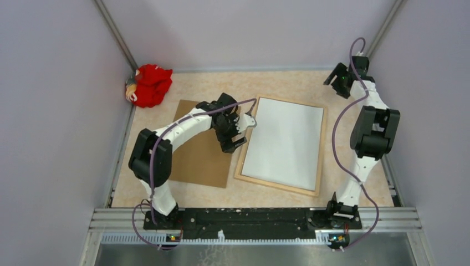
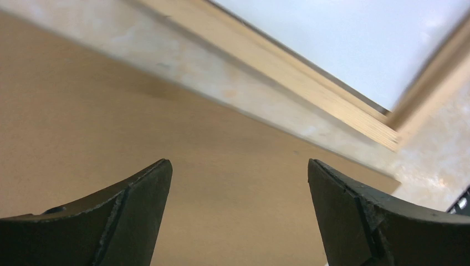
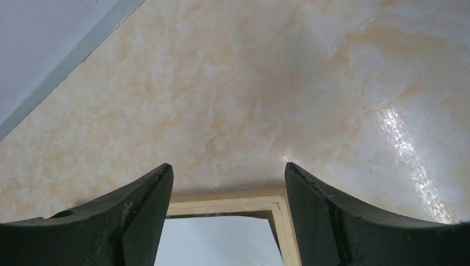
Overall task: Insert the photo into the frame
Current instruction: Adjust the photo frame at the center of the board.
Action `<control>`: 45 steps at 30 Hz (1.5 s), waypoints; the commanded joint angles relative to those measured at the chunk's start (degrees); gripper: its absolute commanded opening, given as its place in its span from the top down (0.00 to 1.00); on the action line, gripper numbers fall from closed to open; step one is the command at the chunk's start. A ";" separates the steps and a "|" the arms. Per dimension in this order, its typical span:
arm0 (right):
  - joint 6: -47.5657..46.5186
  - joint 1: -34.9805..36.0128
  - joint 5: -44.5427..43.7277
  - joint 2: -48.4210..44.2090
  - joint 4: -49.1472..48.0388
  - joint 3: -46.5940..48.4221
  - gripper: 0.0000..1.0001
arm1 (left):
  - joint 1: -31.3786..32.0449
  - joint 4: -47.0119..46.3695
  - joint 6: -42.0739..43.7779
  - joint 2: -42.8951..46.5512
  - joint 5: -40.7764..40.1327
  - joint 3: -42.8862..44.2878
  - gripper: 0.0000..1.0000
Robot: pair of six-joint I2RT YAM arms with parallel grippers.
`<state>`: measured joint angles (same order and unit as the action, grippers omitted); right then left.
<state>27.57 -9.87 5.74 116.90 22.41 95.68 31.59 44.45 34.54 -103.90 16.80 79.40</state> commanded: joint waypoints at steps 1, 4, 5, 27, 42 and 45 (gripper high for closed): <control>-0.76 0.29 -3.13 3.95 3.38 4.04 0.26 | 7.38 5.34 7.79 7.39 -2.67 -6.07 0.01; -0.89 0.42 -3.98 5.06 3.46 4.74 0.26 | 12.95 3.13 7.21 10.17 -4.55 -11.62 0.01; -1.00 0.46 -4.12 5.47 3.43 5.17 0.26 | 14.73 2.46 6.82 10.96 -4.97 -12.96 0.01; -3.29 1.43 5.54 11.78 1.33 2.89 0.38 | 26.70 -33.46 0.79 9.00 -39.58 -27.39 0.01; 7.76 1.50 6.21 -5.89 -7.61 -30.17 0.50 | 5.01 -42.20 2.95 -6.14 -40.80 -13.65 0.01; 8.95 1.60 7.54 -11.83 -10.11 -38.99 0.51 | 2.69 -41.27 1.00 -10.24 -40.95 -8.87 0.01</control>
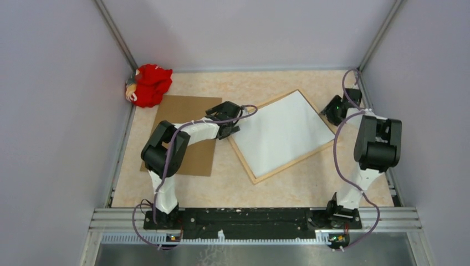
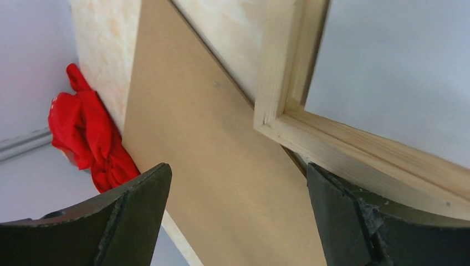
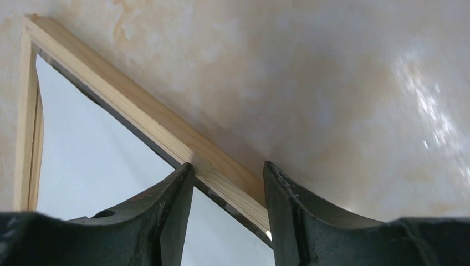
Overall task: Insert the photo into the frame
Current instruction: Adjust the photo frame at the center of the board.
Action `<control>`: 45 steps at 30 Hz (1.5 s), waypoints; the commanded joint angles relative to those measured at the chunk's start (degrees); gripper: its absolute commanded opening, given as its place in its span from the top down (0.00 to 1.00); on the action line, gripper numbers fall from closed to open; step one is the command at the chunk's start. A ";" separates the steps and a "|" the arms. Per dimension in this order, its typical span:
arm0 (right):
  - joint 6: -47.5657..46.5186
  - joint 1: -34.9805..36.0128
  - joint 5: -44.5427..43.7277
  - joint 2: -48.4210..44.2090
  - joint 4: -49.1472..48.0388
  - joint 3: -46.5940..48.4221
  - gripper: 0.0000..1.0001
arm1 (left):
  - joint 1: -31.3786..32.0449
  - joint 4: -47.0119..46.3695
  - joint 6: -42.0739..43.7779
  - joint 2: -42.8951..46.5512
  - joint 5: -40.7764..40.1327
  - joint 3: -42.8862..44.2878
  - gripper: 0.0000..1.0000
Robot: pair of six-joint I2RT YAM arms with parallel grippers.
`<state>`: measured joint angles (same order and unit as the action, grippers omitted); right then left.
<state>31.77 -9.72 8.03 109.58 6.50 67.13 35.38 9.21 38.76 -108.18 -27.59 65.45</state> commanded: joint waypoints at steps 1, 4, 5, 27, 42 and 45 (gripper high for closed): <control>5.14 1.45 6.01 -7.06 4.64 -13.66 0.51 | -1.89 -4.99 -4.26 -6.96 3.91 6.78 0.01; 6.02 1.75 6.76 -14.01 3.63 -20.70 0.51 | -4.21 -1.97 -6.68 -8.71 5.83 11.31 0.01; 6.02 1.86 6.70 -16.01 4.08 -22.24 0.51 | -4.80 -1.20 -7.17 -8.93 6.60 12.23 0.01; -1.87 8.34 -7.20 -29.07 15.02 -21.60 0.32 | -8.85 9.27 -12.65 -4.48 15.81 14.15 0.01; -3.63 11.79 -19.40 -31.08 18.01 -19.98 0.25 | -8.91 10.16 -13.85 -4.45 16.89 12.85 0.01; -3.56 11.87 -14.82 -31.50 16.45 -21.38 0.26 | -8.85 10.06 -13.95 -4.34 16.83 12.57 0.01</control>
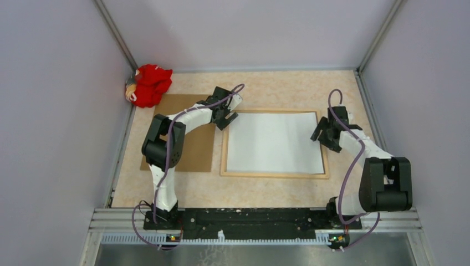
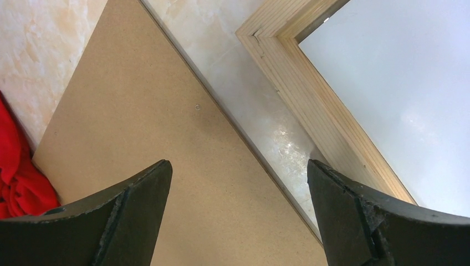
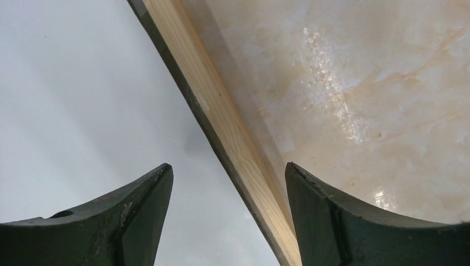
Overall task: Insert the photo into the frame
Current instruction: Adjust the photo frame at the center of the board.
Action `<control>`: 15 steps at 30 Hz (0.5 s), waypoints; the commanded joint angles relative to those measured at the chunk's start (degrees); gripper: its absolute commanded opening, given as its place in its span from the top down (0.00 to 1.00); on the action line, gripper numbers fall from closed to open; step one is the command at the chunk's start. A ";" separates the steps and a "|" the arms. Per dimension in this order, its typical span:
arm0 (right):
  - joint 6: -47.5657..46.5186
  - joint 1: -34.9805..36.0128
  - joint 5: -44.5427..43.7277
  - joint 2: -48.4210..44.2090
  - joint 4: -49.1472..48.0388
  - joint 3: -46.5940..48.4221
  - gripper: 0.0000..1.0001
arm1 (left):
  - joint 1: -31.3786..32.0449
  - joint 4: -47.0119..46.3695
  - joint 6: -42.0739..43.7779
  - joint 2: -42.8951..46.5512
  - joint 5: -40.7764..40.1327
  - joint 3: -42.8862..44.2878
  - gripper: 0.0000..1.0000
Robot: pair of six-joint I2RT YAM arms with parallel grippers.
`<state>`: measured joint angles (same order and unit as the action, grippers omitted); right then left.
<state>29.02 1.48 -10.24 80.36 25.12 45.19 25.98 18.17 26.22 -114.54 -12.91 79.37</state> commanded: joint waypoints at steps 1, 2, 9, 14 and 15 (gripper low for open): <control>-0.66 0.64 4.21 -2.21 -2.18 0.37 0.27 | 0.56 1.10 -1.51 2.16 2.10 -1.40 0.01; -0.61 0.66 4.89 -2.11 -2.25 0.15 0.28 | 0.50 1.04 -1.55 2.25 2.16 -1.58 0.01; -0.66 0.64 7.48 -2.18 -3.14 -1.18 0.33 | 0.55 0.64 -1.68 2.52 2.05 -2.27 0.01; -0.71 0.65 8.67 -2.05 -3.63 -2.18 0.35 | 0.54 0.39 -1.66 2.57 1.97 -2.63 0.01; -0.74 0.62 8.80 -1.91 -3.74 -2.33 0.35 | 0.51 0.45 -1.69 2.57 1.93 -2.69 0.01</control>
<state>28.56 1.56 -3.33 79.72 22.94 44.03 25.98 17.96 25.43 -113.80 -12.62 78.26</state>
